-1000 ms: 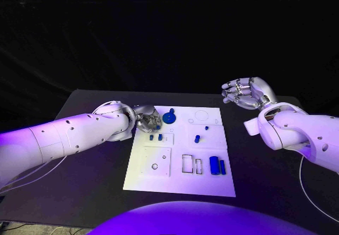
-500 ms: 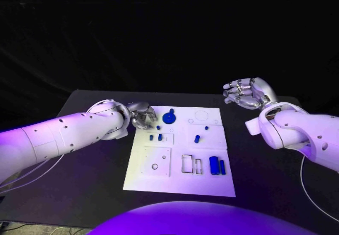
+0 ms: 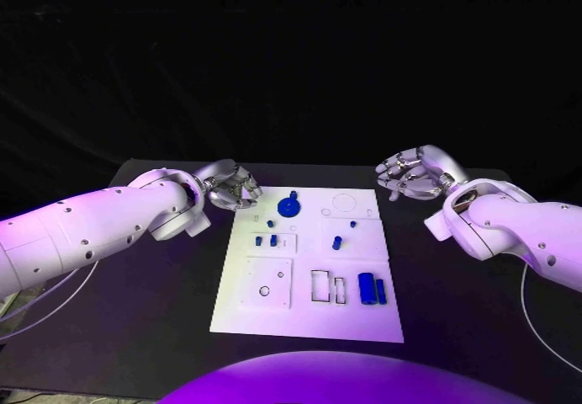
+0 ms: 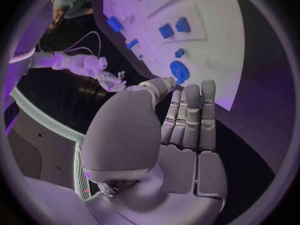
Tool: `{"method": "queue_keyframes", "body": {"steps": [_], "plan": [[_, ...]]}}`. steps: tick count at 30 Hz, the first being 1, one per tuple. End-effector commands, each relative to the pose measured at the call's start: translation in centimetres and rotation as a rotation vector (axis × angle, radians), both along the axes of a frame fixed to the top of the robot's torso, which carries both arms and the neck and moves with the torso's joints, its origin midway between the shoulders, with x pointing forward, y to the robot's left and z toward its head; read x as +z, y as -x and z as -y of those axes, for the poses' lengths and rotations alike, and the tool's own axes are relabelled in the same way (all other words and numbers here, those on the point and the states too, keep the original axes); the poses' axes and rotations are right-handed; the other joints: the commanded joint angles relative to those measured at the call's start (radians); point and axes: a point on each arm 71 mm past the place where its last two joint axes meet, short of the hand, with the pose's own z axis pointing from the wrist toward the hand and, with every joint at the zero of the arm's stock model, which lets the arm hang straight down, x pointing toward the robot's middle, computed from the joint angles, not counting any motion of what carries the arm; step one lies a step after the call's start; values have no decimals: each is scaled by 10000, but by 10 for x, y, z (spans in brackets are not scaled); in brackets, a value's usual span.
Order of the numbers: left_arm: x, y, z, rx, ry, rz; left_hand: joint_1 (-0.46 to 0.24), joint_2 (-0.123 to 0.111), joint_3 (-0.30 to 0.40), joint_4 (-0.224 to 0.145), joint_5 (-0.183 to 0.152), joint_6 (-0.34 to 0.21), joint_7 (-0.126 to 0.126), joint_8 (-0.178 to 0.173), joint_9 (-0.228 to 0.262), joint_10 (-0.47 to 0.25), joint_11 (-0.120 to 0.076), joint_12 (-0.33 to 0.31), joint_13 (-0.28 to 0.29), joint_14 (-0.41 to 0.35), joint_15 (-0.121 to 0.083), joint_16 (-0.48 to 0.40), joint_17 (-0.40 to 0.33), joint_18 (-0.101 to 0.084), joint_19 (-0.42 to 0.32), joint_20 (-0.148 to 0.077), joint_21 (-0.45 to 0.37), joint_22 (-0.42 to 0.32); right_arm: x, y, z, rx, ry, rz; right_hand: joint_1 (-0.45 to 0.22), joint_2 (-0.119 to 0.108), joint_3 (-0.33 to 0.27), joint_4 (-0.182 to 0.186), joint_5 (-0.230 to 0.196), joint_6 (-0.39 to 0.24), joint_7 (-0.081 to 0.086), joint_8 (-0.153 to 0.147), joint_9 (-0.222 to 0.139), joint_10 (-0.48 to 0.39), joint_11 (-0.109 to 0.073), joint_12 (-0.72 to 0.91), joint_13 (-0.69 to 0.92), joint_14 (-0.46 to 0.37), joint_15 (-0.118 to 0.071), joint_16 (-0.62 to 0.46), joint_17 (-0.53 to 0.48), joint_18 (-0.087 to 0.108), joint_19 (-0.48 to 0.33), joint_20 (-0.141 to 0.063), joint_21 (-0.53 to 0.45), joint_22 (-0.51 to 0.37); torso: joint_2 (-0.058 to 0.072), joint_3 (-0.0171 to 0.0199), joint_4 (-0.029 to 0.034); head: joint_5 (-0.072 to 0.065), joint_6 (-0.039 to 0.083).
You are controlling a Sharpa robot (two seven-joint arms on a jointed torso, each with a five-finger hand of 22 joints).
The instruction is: Assemble the parts on the task board
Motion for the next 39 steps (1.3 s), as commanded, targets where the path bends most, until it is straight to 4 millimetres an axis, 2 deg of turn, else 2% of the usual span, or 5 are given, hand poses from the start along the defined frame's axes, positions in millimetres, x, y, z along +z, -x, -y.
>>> {"method": "queue_keyframes", "body": {"steps": [1, 3, 8, 14, 39], "plan": [[17, 2, -1, 947, 3615, -432, -32, 55, 79, -39, 18, 60, 1, 147, 14, 249, -37, 501, 164, -94, -35, -170, -148, 125, -102, -21, -125, -73, -8, 4, -13, 1669, 2821, -225, -85, -40, 78, -35, -104, 144, -147, -118, -84, 496, -151, -52, 21, 893, -286, 1345, 799, 92, 581, -251, 960, 693, 22, 9, -9, -192, 88], [21, 4, -1, 1145, 4589, -760, -51, 103, 69, -49, 11, 74, -16, 201, 17, 387, -84, 727, 247, -60, -64, -179, -176, 128, -86, -44, -149, -95, -10, 5, -18, 2085, 3616, -145, -167, -94, 296, -20, -127, 301, -211, -154, -109, 718, -182, -226, 29, 869, -321, 2626, 1564, 50, 552, -331, 1578, 1256, 29, 5, -13, -242, 120], [29, 13, 3, 1423, 6965, -1664, -261, 171, -62, 24, -7, 54, -55, 333, 10, 553, -176, 1268, 447, 26, -121, -224, -249, 124, -9, -101, -300, -228, -13, 7, -36, 2986, 5943, 564, -346, -312, 555, 17, -153, 510, -220, -193, -53, 1079, -267, -584, 73, 911, -313, 6762, 4432, -523, 1262, -343, 6343, 5546, 36, 6, -14, -414, 175], [34, 20, 9, 1503, 7997, -1999, -315, 175, -108, 51, -8, 46, -69, 364, 9, 530, -186, 1344, 473, 30, -125, -233, -261, 124, 9, -107, -356, -273, -14, 7, -53, 3245, 7464, 1387, -397, -502, 609, 26, -141, 378, -182, -293, -26, 890, -182, -851, 68, 960, -212, 8432, 5618, -739, 1474, -280, 7997, 7068, 23, 5, -17, -464, 216], [38, 29, 17, 1699, 9085, -2405, -369, 142, -170, 59, 11, -61, -48, 385, -12, 332, -160, 1408, 484, 29, -114, -247, -280, 119, 70, -112, -463, -366, -40, 10, -83, 3662, 8773, 1644, -444, -622, 635, 89, -173, 242, -76, -374, 17, 597, -44, -1087, 58, 976, -68, 9605, 6376, -864, 1568, -166, 8998, 8020, 76, -28, 21, -369, 61]]}}
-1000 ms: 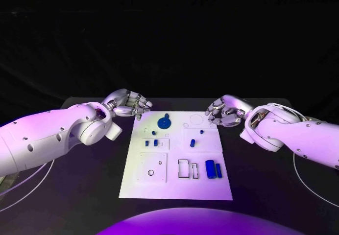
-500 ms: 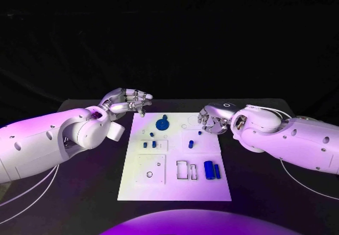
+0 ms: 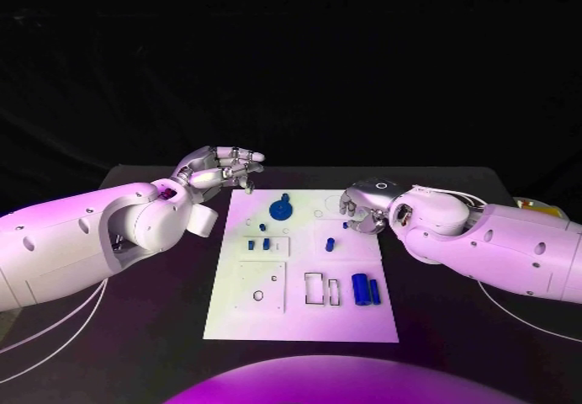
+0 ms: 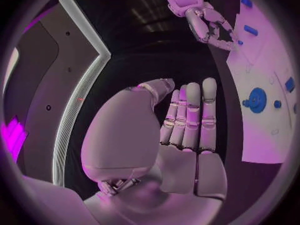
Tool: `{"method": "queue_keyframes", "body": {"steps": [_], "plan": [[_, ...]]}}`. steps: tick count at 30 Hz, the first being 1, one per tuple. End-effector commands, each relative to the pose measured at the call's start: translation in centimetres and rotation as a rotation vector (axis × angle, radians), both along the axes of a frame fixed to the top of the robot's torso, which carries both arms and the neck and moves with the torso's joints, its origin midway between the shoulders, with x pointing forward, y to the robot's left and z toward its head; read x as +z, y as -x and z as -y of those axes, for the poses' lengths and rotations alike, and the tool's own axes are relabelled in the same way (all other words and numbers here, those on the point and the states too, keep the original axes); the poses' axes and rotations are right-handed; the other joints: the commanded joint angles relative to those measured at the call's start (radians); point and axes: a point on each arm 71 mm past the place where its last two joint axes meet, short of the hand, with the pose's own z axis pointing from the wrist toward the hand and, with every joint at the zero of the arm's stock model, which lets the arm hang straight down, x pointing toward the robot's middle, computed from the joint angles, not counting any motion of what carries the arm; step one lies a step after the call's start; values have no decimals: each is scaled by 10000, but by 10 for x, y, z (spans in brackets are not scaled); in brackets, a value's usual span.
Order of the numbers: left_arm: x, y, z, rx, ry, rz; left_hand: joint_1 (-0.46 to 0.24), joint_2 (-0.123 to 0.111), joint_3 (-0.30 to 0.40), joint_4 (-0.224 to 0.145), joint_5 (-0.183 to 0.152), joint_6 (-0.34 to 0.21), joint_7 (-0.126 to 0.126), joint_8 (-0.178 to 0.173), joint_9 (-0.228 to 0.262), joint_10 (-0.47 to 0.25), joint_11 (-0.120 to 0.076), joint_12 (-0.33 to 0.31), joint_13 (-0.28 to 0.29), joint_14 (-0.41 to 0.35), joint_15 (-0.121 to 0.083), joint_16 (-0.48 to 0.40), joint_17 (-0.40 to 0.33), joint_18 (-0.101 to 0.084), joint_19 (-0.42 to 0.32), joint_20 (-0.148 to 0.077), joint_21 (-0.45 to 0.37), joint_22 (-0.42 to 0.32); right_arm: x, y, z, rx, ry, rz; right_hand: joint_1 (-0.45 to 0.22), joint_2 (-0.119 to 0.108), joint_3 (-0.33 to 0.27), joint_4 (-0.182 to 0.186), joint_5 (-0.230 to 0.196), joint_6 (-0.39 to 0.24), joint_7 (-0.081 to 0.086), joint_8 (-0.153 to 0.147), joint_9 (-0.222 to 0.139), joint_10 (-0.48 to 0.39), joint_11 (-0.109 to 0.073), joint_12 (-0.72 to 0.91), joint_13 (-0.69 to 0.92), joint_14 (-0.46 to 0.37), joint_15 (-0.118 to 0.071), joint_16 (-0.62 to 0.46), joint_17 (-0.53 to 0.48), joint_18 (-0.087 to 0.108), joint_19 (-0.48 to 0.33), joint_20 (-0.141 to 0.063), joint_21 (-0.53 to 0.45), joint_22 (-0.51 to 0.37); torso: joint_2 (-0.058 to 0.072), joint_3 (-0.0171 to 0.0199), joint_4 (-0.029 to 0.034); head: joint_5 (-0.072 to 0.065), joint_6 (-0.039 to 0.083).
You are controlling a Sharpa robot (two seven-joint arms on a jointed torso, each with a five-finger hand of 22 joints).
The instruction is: Assemble the parts on the task board
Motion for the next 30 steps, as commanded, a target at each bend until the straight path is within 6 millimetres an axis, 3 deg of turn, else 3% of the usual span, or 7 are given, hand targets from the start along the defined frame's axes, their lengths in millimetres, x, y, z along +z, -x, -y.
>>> {"method": "queue_keyframes", "body": {"steps": [1, 13, 18, 23, 30], "plan": [[2, 0, 1, 67, 399, 16, -128, 4, -78, 2, 11, -57, 25, 44, -10, -37, 0, 62, 15, 24, -37, -58, -16, 140, 55, -11, -34, -12, -5, 1, -1, 25, 472, -127, 7, -98, 51, 31, -57, -67, 23, -65, 16, -55, -17, -40, 0, 501, 77, 39, 13, -164, 16, 75, 32, 11, -5, 6, 1, 16, -49], [2, 0, 0, -16, 429, -13, -109, 0, -79, -22, 16, -73, 31, 62, -12, -97, 9, 77, 16, 10, -32, -65, -22, 140, 67, -9, -63, -36, -13, 3, -5, 41, 315, -263, 189, -19, 155, -65, -33, 70, -7, 27, 83, 78, -53, 31, 44, 511, 60, 391, 235, -208, 76, 88, 374, 330, -25, 14, 0, -10, -83], [2, 0, 0, -40, 415, -22, -101, 14, -100, -51, 14, -113, 41, 91, -20, -135, 13, 150, 31, 110, -29, 63, 39, 141, 151, -7, -67, -58, -18, 4, -6, -15, 287, -261, 442, 190, 307, -224, -358, 267, -23, 152, 159, 288, -98, 157, 123, 493, 16, 588, 324, -264, 155, 76, 706, 632, -17, 14, -6, -19, -77], [1, 0, 1, -141, 421, -75, -57, 50, -72, -84, 40, -121, 41, 109, -23, -158, 14, 179, 35, 136, -35, 117, 69, 144, 204, -12, -50, -58, -23, 4, -6, -43, 346, -360, 363, 345, 290, -162, -797, 499, -93, 287, 235, 413, -163, 239, 183, 481, -26, 735, 386, -309, 227, 70, 963, 865, -16, 6, -8, -55, -111], [1, 0, 2, -268, 396, -124, 35, 75, -2, -175, 86, -156, 60, 130, -35, -209, 21, 223, 36, 129, -39, 167, 106, 144, 308, -26, 18, -30, -28, 6, -6, -52, 460, -513, 438, 495, 291, -208, -878, 769, -206, 450, 328, 662, -284, 372, 282, 485, -129, 883, 455, -372, 354, 27, 1286, 1143, -20, 11, -9, -37, -155]]}}
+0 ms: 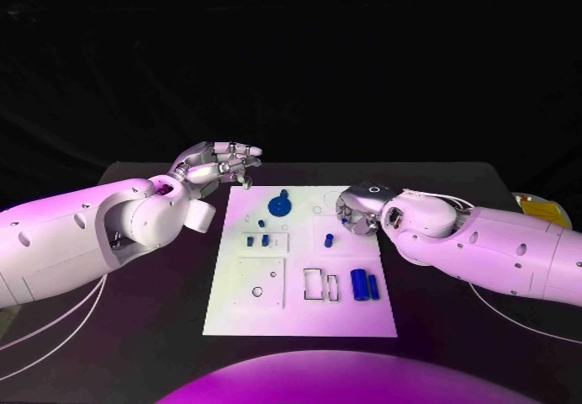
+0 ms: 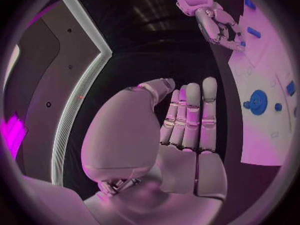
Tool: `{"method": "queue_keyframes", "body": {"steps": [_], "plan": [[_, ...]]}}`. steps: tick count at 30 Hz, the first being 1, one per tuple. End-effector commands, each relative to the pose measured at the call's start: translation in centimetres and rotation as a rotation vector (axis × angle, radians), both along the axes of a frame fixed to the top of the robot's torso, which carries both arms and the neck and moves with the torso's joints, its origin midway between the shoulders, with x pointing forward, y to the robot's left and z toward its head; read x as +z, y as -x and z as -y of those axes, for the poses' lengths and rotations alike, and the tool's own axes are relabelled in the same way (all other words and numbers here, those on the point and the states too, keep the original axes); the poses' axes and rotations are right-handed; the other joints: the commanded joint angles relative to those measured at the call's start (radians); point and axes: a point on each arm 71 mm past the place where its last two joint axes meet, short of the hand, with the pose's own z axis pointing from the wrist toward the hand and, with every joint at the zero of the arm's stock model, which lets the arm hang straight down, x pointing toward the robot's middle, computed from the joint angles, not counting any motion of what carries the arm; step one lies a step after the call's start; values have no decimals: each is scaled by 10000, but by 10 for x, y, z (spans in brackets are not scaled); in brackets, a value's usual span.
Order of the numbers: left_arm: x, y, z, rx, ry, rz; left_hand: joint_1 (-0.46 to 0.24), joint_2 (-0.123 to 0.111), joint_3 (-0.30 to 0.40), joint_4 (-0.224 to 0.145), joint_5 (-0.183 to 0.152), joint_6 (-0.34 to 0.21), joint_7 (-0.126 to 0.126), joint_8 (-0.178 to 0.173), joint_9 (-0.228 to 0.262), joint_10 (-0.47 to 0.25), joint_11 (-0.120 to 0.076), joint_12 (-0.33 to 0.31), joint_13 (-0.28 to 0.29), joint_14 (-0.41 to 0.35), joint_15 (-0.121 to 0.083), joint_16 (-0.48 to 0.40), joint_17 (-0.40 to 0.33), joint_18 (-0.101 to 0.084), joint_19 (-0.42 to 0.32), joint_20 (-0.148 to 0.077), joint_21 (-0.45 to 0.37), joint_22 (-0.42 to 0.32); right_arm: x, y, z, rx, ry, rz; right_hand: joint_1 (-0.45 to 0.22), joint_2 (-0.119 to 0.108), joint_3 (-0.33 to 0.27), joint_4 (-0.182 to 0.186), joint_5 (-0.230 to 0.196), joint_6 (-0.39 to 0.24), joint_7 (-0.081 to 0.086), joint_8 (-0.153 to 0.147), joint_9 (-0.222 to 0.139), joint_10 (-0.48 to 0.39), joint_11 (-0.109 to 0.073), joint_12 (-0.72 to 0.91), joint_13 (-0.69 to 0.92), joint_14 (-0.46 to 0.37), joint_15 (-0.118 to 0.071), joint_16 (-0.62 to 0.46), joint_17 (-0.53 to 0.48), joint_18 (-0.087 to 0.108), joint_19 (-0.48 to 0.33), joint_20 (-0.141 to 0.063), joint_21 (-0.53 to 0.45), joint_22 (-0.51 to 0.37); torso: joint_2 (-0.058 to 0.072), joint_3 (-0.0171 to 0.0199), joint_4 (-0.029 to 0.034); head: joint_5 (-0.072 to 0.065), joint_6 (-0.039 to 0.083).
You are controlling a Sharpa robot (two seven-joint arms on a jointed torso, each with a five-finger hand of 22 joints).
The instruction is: Assemble the parts on the task board
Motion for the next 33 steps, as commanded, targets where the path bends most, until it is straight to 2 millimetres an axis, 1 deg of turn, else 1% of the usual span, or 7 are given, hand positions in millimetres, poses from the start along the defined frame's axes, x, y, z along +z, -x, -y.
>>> {"method": "queue_keyframes", "body": {"steps": [1, 11, 17, 19, 28, 30, 33], "plan": [[1, 1, 3, -271, 147, -3, 34, 75, -2, -63, 40, -66, -31, 24, -12, -48, 4, 46, 15, 74, 13, 49, 12, 150, 73, -10, 18, 13, -9, 4, 0, 53, 358, -269, 30, 106, 29, -2, -44, 62, 0, 56, 27, 74, -6, 56, 52, 484, -51, 70, 10, -106, 62, -4, 48, 622, -4, 1, -2, 14, -20], [1, 0, 3, -284, 104, -9, 32, 48, 12, -92, 43, -126, -9, 15, -28, -113, 26, 55, 8, 52, 26, 61, 28, 146, 104, -9, 44, 26, -12, 7, -2, 1, 358, -3, 36, 107, 3, -24, -82, 128, -28, 97, 55, 128, -37, 75, 81, 489, -83, 134, 50, -146, 140, -14, 223, 766, -17, -7, 4, 14, -23], [1, 0, 3, -278, 86, -10, 46, 39, 36, -122, 46, -152, 5, 22, -36, -179, 44, 50, -3, 21, 38, 59, 34, 143, 107, -4, 55, 34, -9, 7, -1, -116, 88, 429, 216, 341, 134, -137, -210, 304, -76, 215, 144, 303, -104, 100, 158, 487, -156, 235, 72, -203, 264, -60, 501, 1000, -17, -8, 2, 8, -24], [1, 0, 3, -275, 80, -13, 46, 39, 36, -122, 46, -152, 5, 22, -36, -179, 44, 50, -3, 21, 38, 59, 34, 143, 107, -4, 55, 34, -8, 8, -1, -144, 20, 515, 253, 399, 199, -169, -276, 285, -65, 213, 158, 298, -102, 76, 168, 483, -155, 250, 63, -206, 268, -66, 519, 1020, -20, -12, 5, 7, 7], [0, -1, 2, -227, 40, -23, 56, 38, 55, -144, 48, -163, 15, 30, -40, -223, 56, 45, -12, 3, 46, 58, 39, 142, 105, 0, 62, 41, 0, 9, 1, -201, -420, 932, 239, 415, 214, -165, -290, 291, -60, 220, 168, 304, -96, 69, 174, 483, -153, 263, 68, -216, 286, -66, 559, 1053, -21, -10, 3, 17, 39], [0, -1, 1, -222, 31, -33, 55, 36, 61, -150, 48, -168, 21, 34, -42, -243, 62, 42, -17, -4, 50, 57, 41, 142, 104, 2, 65, 43, 2, 9, 1, -201, -545, 1023, 223, 409, 211, -160, -300, 294, -60, 225, 173, 308, -94, 66, 177, 483, -151, 270, 70, -218, 289, -65, 566, 1060, -22, -5, -2, 44, 97], [0, -1, 1, -224, 26, -42, 41, 26, 67, -155, 47, -188, 34, 35, -47, -288, 77, 31, -28, -19, 61, 55, 44, 140, 99, 8, 68, 48, 6, 10, 1, -189, -772, 1180, 181, 389, 199, -149, -307, 306, -65, 237, 186, 322, -95, 61, 185, 484, -149, 285, 74, -236, 325, -64, 640, 1119, -21, 0, 2, 54, 128]]}}
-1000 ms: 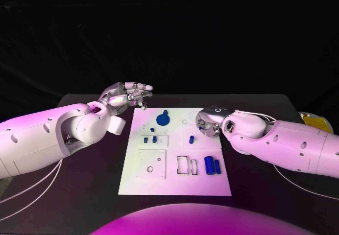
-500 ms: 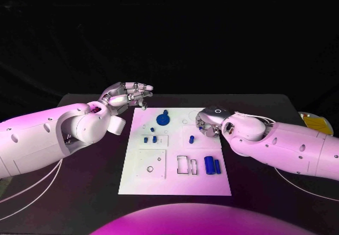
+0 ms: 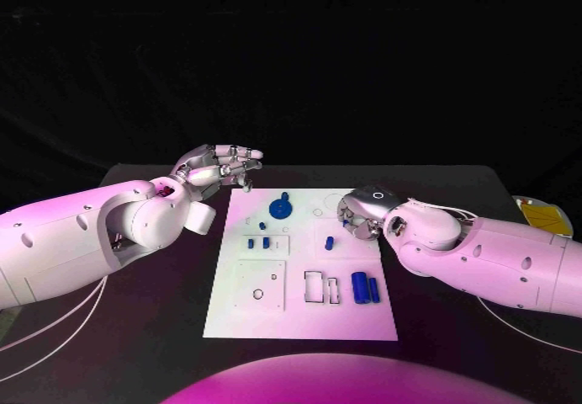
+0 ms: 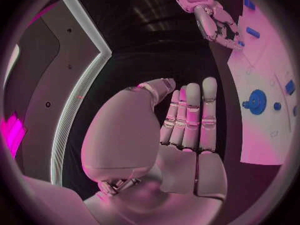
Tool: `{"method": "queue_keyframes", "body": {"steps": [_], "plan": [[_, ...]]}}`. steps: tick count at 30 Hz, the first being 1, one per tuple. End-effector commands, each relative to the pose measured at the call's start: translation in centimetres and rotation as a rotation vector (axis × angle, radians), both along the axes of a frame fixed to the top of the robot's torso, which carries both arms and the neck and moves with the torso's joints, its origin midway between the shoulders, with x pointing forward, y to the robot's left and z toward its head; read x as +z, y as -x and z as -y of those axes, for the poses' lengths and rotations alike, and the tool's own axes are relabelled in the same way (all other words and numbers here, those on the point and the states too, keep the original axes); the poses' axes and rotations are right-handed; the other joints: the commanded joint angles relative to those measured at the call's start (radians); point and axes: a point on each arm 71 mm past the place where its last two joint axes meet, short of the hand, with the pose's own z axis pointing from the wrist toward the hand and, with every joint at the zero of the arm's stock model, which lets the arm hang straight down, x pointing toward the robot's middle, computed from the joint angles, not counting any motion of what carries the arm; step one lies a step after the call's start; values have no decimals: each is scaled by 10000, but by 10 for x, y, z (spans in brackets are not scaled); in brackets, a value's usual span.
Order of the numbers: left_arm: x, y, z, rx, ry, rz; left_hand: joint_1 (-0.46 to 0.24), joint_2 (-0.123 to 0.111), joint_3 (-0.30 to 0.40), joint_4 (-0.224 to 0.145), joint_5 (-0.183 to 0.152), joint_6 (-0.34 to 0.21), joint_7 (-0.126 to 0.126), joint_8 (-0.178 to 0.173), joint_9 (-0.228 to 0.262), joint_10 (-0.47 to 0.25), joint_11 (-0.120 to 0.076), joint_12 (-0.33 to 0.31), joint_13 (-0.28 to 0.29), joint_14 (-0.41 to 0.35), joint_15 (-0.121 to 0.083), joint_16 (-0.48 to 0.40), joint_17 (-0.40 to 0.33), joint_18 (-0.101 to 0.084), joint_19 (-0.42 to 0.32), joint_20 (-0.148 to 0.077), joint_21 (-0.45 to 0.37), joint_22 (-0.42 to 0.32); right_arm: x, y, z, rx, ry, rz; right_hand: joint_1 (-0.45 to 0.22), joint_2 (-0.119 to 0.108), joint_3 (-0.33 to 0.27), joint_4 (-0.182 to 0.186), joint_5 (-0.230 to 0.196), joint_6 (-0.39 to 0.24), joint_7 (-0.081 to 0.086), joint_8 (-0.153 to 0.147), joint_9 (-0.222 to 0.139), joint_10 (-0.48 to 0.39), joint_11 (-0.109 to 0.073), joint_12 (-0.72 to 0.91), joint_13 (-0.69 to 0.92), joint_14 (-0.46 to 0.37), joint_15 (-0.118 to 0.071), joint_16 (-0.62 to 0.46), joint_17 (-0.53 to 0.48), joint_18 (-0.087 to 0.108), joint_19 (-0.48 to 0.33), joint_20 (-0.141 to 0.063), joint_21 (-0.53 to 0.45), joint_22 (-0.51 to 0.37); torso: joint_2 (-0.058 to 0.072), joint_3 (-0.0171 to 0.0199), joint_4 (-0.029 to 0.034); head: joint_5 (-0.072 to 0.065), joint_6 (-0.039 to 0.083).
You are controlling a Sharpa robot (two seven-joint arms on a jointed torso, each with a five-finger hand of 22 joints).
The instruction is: Assemble the parts on the task board
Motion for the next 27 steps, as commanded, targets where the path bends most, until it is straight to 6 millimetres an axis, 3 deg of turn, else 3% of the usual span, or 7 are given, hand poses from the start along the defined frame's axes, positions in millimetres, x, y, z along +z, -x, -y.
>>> {"method": "queue_keyframes", "body": {"steps": [1, 11, 16, 20, 22, 27], "plan": [[1, 0, 3, -177, 71, 29, 41, 26, 11, -44, 47, -81, -2, 36, -16, -73, 5, 31, -17, -18, 60, 56, 11, 139, 27, 8, 67, 9, 7, 0, -1, 9, -384, 510, -60, 56, 32, 24, 3, 50, 16, 62, 33, 105, -37, 7, 3, 486, -77, 67, 17, -193, 79, -30, 53, 1125, 0, 11, 6, 21, 48], [0, -1, 1, -137, 39, 18, 22, 18, 22, -50, 45, -118, 16, 34, -26, -131, 25, 21, -30, -44, 77, 49, 14, 136, 13, 20, 67, 14, 25, 7, 2, 37, -1051, 707, -86, 45, 25, 33, -6, 55, 10, 69, 41, 113, -40, 3, 8, 486, -77, 76, 17, -195, 84, -30, 65, 1136, -3, 3, -21, 80, 16], [0, -1, 1, -132, 36, 19, 22, 18, 22, -50, 45, -118, 16, 34, -26, -131, 25, 21, -30, -44, 77, 49, 14, 136, 13, 20, 67, 14, 33, 18, -5, 295, -1479, 723, -90, 44, 24, 35, -7, 57, 9, 71, 43, 116, -41, 3, 9, 490, -78, 90, 36, -201, 95, -30, 88, 1154, 3, 7, -49, 162, 26], [0, -1, 2, -160, 50, 19, 16, 17, 27, -53, 45, -131, 23, 35, -29, -152, 32, 19, -35, -55, 83, 46, 15, 136, 6, 25, 66, 14, 39, 29, -20, 704, -1861, 718, -94, 44, 24, 37, -9, 59, 7, 73, 46, 120, -43, 2, 11, 489, -78, 89, 31, -202, 97, -30, 92, 1158, 2, 25, -29, 235, 22], [0, -2, 2, -174, 56, 18, 16, 17, 27, -53, 45, -131, 23, 35, -29, -152, 32, 19, -35, -55, 83, 46, 15, 136, 6, 25, 66, 14, 41, 35, -30, 993, -2056, 681, -94, 44, 24, 37, -9, 59, 7, 73, 46, 120, -43, 2, 11, 489, -78, 89, 31, -202, 97, -30, 92, 1158, 4, 25, -19, 340, 19], [0, -2, 4, -213, 73, 15, 16, 17, 27, -53, 45, -131, 23, 35, -29, -152, 32, 19, -35, -55, 83, 46, 15, 136, 6, 25, 66, 14, 42, 47, -53, 1569, -2350, 523, -94, 44, 24, 37, -9, 59, 7, 73, 46, 120, -43, 2, 11, 489, -78, 89, 31, -202, 97, -30, 92, 1158, 4, 0, -17, 516, -24]]}}
